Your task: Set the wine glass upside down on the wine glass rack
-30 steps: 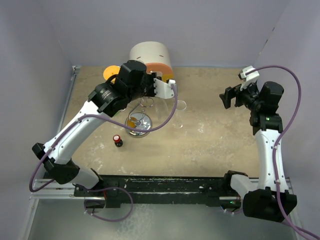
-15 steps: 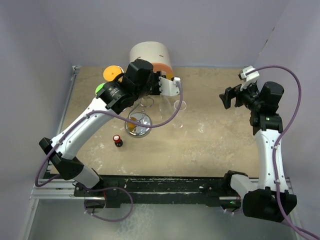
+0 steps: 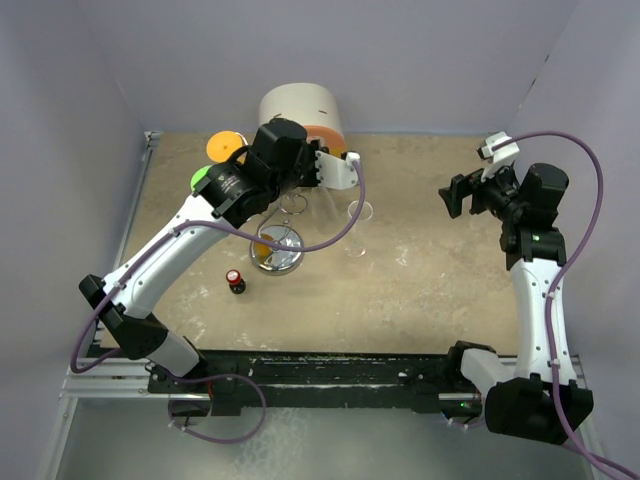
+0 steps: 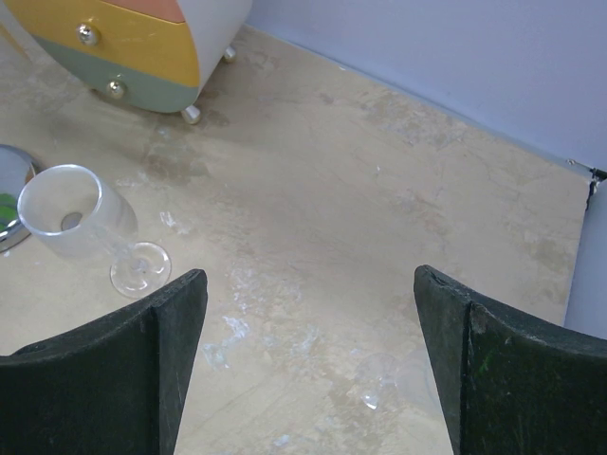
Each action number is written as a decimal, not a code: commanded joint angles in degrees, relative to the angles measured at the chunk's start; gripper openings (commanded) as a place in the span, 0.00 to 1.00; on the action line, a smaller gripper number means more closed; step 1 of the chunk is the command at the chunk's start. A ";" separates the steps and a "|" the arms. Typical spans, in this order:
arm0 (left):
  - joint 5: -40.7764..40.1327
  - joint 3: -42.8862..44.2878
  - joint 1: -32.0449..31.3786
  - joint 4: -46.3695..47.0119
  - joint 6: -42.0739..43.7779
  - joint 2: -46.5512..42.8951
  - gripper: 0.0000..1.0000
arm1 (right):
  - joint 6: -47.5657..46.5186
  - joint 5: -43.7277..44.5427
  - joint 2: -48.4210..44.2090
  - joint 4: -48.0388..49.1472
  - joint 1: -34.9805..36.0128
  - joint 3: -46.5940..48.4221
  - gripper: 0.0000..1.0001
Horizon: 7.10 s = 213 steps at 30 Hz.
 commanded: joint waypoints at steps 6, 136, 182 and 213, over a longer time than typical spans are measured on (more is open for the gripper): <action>-1.92 0.22 -0.34 2.26 1.80 -0.88 0.00 | -0.75 -1.53 -1.17 1.99 -0.42 -0.12 0.92; 1.79 -3.06 -0.35 2.55 -8.22 -13.01 0.93 | -3.34 11.06 19.77 -21.93 -11.89 17.80 0.00; 34.25 8.88 15.30 12.19 -68.17 -5.99 0.94 | 41.97 -19.27 8.90 16.56 7.78 40.30 0.00; 47.98 5.63 16.75 20.02 -80.17 -1.90 0.25 | 42.81 -24.11 7.53 18.79 8.41 36.66 0.00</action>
